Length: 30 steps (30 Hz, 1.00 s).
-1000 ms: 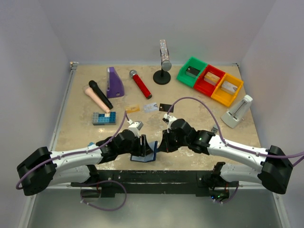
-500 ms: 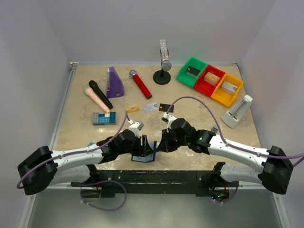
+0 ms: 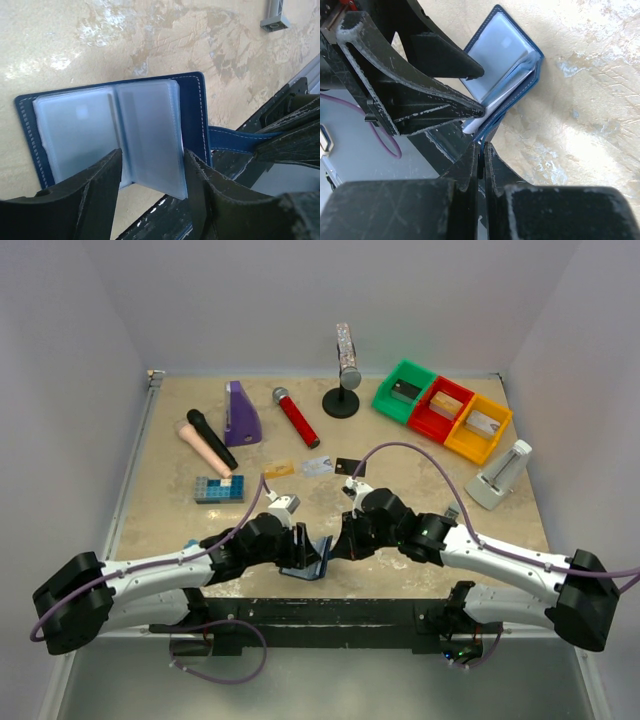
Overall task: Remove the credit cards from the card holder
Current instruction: Remove the credit card from the card holder.
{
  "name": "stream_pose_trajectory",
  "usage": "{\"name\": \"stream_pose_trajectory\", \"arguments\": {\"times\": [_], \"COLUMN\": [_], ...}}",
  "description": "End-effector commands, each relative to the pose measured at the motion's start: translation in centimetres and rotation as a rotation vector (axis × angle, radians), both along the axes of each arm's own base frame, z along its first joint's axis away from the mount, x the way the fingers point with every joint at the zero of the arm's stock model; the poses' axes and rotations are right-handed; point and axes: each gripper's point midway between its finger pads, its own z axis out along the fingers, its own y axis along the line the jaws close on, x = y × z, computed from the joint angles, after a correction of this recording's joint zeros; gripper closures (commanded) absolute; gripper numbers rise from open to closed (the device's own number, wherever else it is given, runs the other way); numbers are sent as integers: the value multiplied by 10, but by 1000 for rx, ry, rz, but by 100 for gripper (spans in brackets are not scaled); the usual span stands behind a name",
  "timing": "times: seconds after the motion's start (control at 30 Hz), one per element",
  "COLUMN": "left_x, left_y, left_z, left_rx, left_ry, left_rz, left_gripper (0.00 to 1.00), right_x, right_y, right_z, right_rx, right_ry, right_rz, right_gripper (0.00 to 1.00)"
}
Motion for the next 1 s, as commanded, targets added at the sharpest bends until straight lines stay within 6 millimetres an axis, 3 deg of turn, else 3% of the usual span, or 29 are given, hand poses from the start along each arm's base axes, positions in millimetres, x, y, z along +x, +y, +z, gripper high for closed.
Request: {"name": "stream_pose_trajectory", "arguments": {"times": [0.0, 0.23, 0.43, 0.97], "left_x": [10, 9, 5, 4], "left_y": [9, 18, 10, -21], "left_z": [6, 1, 1, 27], "left_rx": [41, 72, 64, -15], "left_ry": [-62, -58, -43, -67], "left_rz": [43, 57, 17, -70], "left_gripper": [43, 40, 37, 37], "right_x": [1, 0, 0, 0], "right_y": [2, 1, 1, 0], "right_z": [11, 9, 6, -5], "right_rx": [34, 31, 28, 11], "right_ry": [-41, -41, -36, -24], "right_rz": [11, 12, 14, 6], "right_gripper": [100, 100, 100, 100]}}
